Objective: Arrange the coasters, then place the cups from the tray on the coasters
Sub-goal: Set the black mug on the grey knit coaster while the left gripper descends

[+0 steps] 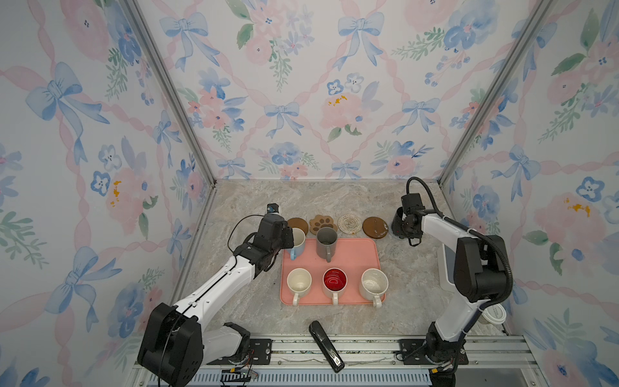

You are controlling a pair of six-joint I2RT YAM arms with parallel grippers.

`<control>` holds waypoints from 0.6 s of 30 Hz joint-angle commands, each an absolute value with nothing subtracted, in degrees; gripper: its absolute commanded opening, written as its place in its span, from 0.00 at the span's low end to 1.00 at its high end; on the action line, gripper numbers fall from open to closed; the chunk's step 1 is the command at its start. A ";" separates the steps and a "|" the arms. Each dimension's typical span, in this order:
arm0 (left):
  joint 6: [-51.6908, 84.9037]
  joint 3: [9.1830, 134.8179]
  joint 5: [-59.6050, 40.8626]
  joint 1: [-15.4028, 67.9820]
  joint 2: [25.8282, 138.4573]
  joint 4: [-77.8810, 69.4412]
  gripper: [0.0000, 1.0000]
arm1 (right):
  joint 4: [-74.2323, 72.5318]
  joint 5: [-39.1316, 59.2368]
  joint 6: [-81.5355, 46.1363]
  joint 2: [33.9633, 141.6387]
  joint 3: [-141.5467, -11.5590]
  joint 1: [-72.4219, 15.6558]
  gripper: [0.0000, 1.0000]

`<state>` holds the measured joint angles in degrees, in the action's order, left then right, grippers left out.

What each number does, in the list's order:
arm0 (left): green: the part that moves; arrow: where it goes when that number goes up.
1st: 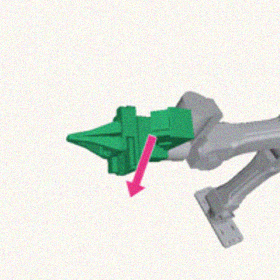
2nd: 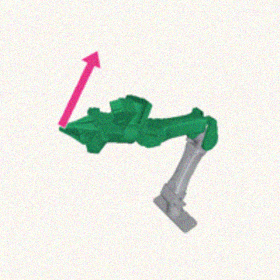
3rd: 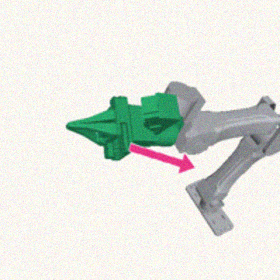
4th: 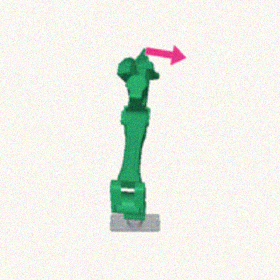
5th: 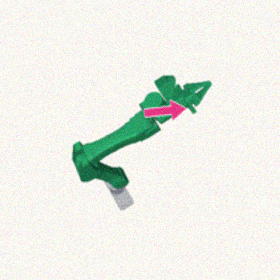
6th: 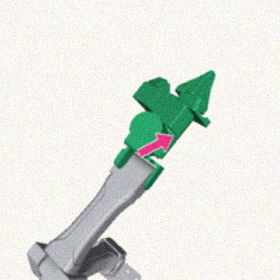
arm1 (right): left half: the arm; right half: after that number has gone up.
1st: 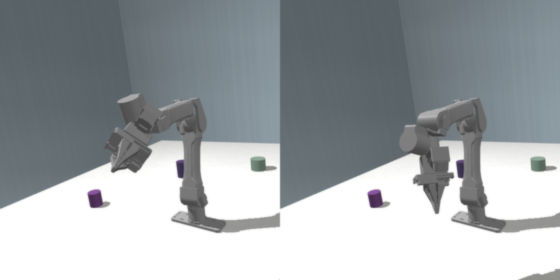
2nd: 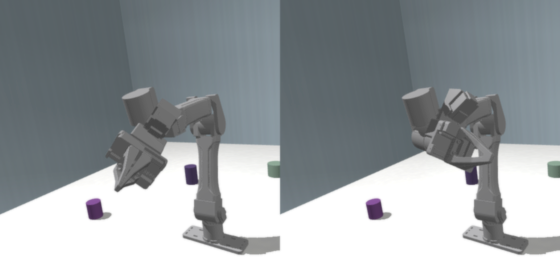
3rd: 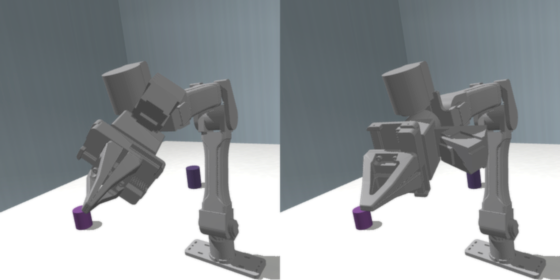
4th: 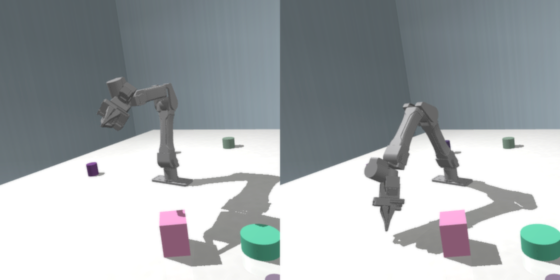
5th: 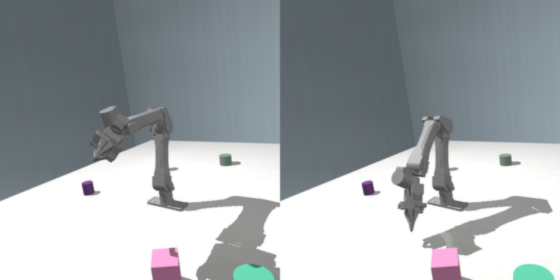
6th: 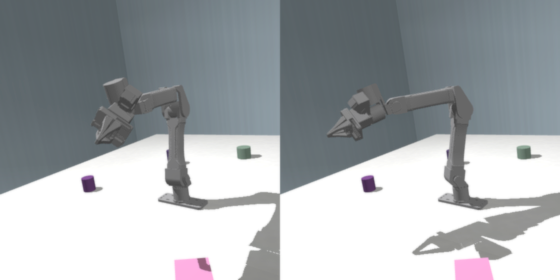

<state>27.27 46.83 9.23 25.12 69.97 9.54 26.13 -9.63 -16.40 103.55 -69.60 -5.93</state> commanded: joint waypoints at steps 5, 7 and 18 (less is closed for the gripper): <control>27.29 47.57 10.26 25.35 69.94 9.76 0.38 | 24.25 -9.40 -16.31 102.68 -67.68 -5.70 0.35; 27.29 47.46 10.23 25.36 69.73 9.80 0.38 | 24.32 -9.40 -16.42 102.32 -67.50 -5.83 0.40; 26.93 46.67 9.45 25.41 67.29 9.77 0.41 | 27.30 -11.45 -15.42 96.15 -67.11 -8.06 0.60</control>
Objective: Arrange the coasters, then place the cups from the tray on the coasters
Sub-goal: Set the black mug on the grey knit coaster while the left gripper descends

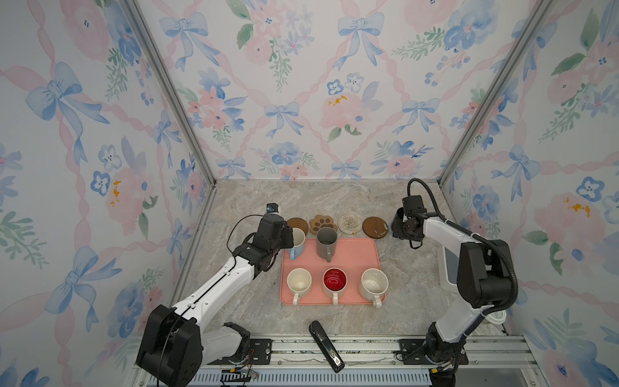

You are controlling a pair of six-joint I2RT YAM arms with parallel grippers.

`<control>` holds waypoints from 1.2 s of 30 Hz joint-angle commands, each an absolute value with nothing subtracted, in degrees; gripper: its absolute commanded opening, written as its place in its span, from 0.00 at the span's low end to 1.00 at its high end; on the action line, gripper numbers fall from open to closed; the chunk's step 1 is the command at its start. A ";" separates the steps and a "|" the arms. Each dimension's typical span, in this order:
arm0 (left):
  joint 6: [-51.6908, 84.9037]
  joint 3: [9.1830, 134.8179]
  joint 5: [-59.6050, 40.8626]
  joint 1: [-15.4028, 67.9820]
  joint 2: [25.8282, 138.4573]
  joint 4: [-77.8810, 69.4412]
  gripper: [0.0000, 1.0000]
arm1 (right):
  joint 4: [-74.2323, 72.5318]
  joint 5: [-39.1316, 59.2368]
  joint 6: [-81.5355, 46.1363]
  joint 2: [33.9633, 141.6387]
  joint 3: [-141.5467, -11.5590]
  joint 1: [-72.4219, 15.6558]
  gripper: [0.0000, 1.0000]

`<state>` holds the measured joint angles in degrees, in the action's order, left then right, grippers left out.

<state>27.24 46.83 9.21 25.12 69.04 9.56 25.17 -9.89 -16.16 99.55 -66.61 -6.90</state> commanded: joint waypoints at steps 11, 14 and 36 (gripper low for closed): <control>26.09 47.20 3.46 26.71 65.56 13.49 0.58 | 33.31 -18.54 -16.73 84.92 -69.43 -13.93 0.63; 26.05 48.44 1.98 27.25 66.80 16.50 0.59 | 32.44 -18.37 -18.03 82.27 -69.93 -16.20 0.64; 28.66 50.19 2.81 30.61 71.89 26.16 0.55 | 28.65 -15.82 -22.33 76.53 -66.40 -22.09 0.64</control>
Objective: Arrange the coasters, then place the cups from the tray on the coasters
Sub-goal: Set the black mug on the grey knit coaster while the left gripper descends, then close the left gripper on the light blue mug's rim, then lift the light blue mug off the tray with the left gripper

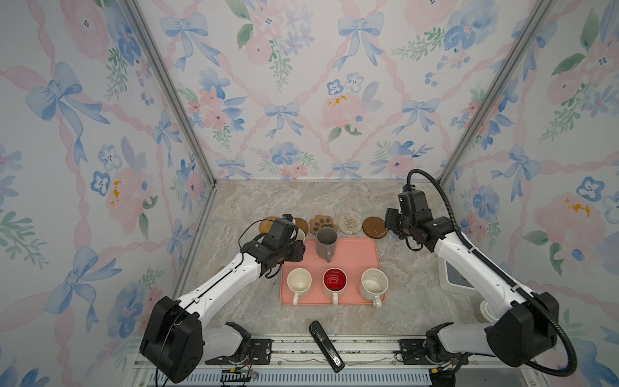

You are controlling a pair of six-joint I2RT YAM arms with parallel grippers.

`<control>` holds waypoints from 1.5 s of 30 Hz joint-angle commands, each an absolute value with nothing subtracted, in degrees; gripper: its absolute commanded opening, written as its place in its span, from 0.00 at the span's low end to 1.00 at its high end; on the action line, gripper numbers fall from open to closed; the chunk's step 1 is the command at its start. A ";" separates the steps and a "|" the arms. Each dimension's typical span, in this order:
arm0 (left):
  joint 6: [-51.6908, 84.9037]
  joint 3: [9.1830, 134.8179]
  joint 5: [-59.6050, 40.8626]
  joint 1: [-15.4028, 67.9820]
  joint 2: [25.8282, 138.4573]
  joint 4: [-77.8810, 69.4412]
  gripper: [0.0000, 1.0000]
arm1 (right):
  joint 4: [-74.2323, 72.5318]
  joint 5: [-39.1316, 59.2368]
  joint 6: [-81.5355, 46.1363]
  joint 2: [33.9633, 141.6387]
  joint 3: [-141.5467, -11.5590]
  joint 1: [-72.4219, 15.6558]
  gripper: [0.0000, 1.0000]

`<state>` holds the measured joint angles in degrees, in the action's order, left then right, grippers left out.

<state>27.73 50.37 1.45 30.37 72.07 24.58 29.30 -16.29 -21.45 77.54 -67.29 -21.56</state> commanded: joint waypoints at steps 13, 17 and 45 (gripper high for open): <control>28.57 52.30 5.18 30.59 79.45 26.08 0.44 | 27.47 -14.25 -22.99 78.37 -65.83 -22.14 0.63; 28.83 52.65 6.21 30.59 80.89 26.05 0.42 | 27.09 -13.71 -23.17 79.02 -66.00 -22.18 0.63; 29.85 55.96 10.86 30.50 87.66 26.15 0.00 | 27.07 -13.71 -23.58 80.35 -65.99 -22.14 0.61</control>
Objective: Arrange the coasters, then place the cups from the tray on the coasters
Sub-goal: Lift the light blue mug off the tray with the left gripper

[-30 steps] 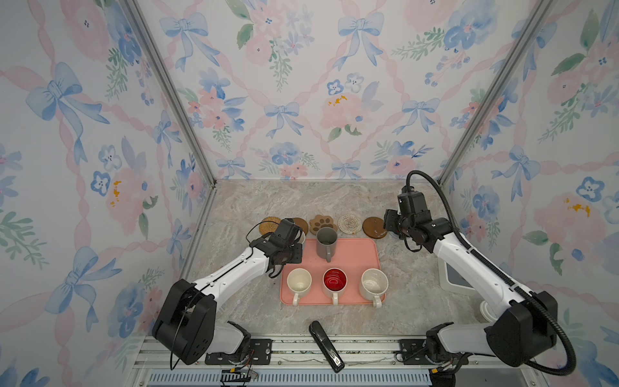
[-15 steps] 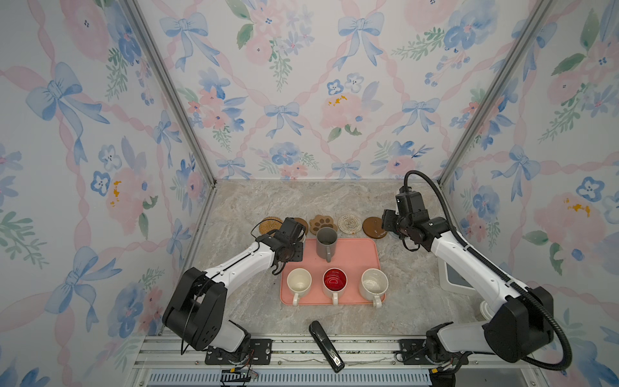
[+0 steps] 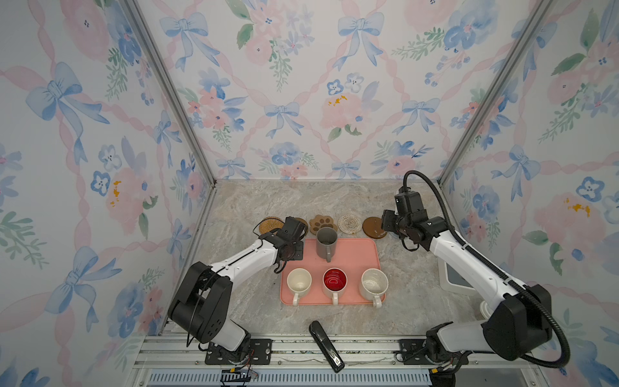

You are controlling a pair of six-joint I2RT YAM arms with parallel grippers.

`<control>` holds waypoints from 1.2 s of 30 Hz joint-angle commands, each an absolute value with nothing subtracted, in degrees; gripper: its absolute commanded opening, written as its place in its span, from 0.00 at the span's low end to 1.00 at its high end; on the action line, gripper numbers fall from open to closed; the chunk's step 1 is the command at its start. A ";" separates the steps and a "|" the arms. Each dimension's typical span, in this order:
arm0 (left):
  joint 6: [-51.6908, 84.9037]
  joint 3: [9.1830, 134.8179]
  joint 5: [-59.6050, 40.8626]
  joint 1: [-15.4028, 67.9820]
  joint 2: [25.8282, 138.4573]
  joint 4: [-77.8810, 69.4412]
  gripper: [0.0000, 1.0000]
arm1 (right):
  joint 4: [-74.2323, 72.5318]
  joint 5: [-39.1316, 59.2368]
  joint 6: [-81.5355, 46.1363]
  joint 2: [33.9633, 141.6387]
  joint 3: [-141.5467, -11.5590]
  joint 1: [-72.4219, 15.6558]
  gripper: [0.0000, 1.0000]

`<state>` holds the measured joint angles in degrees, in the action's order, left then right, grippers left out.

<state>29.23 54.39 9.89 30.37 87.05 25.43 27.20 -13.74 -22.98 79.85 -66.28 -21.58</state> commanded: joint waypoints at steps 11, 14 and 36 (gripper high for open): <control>30.00 57.00 16.60 30.56 82.27 26.15 0.00 | 27.24 -14.14 -23.47 79.67 -65.49 -22.14 0.59; 29.80 57.29 18.24 30.50 79.99 26.24 0.00 | 27.27 -14.06 -23.65 79.63 -65.50 -22.19 0.59; 22.85 66.77 19.51 17.97 89.25 24.56 0.00 | 27.86 -14.41 -23.92 77.95 -64.16 -22.19 0.57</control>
<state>24.64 64.36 17.78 19.25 88.44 27.88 27.22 -13.76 -23.20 79.29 -65.10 -21.61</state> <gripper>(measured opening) 0.081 0.567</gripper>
